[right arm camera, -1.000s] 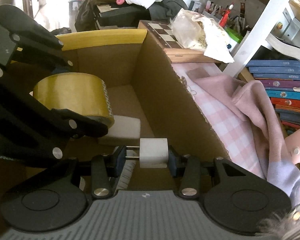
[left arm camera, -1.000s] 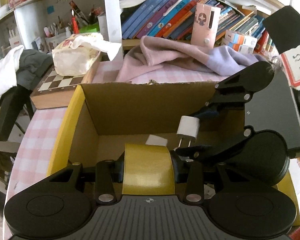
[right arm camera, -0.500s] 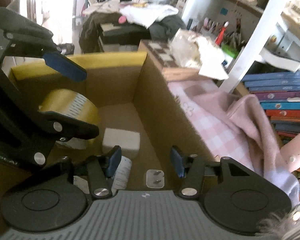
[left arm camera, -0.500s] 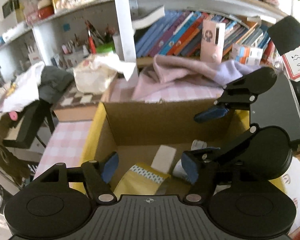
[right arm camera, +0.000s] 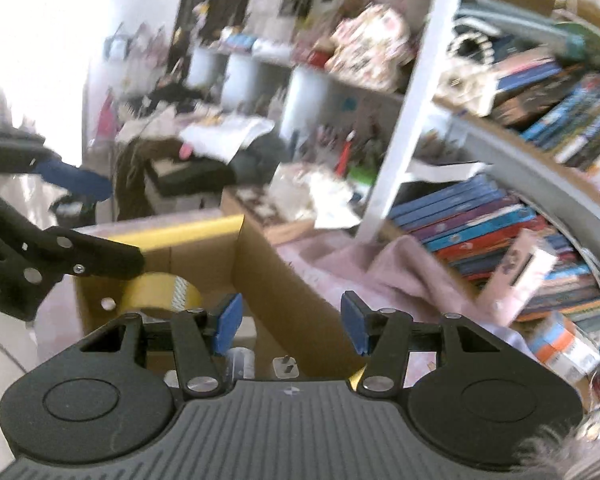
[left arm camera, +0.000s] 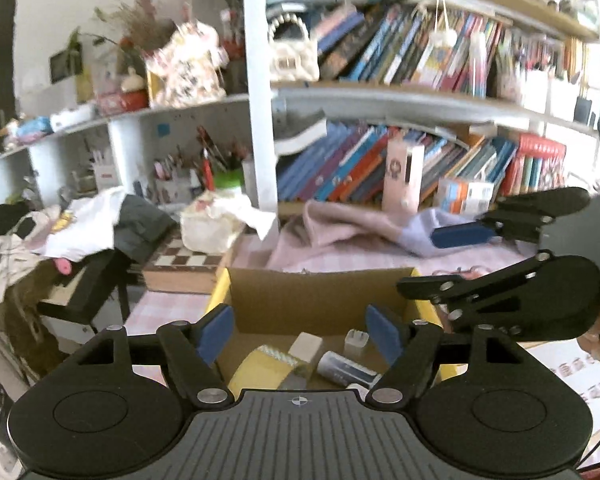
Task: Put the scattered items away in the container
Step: 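Withdraw both open tools from the yellow box and move back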
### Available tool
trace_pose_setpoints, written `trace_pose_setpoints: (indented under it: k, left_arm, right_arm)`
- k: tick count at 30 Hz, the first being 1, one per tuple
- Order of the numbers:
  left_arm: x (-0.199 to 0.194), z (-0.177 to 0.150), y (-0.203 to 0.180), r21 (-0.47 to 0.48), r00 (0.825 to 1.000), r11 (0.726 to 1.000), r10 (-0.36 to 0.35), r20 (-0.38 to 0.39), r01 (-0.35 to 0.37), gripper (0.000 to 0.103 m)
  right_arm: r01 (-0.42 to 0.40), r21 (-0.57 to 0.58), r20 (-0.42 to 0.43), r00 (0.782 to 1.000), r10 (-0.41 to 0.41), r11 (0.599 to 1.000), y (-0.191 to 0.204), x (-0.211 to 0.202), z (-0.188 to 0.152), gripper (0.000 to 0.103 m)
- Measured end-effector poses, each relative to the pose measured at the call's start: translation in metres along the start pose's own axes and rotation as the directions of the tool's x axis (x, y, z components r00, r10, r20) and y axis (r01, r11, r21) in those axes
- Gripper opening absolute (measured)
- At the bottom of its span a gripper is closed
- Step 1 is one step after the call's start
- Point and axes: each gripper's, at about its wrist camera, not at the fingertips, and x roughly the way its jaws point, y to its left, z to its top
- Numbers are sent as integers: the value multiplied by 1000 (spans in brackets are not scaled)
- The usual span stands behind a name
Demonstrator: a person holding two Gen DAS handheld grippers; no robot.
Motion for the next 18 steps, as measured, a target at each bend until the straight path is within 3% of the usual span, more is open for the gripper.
trace_pose_setpoints:
  k: [9, 12, 18]
  left_arm:
    - [-82, -31, -9, -20, 997, 1000, 2, 75, -1, 76]
    - [-103, -46, -14, -35, 996, 999, 7, 94, -4, 76]
    - [-137, -87, -36, -39, 994, 999, 19, 103, -15, 83]
  right_arm:
    - [142, 114, 113, 981, -155, 983, 26, -99, -19, 56]
    - [197, 155, 124, 968, -217, 968, 40, -125, -36, 64]
    - [275, 211, 114, 946, -303, 938, 72, -169, -74, 65]
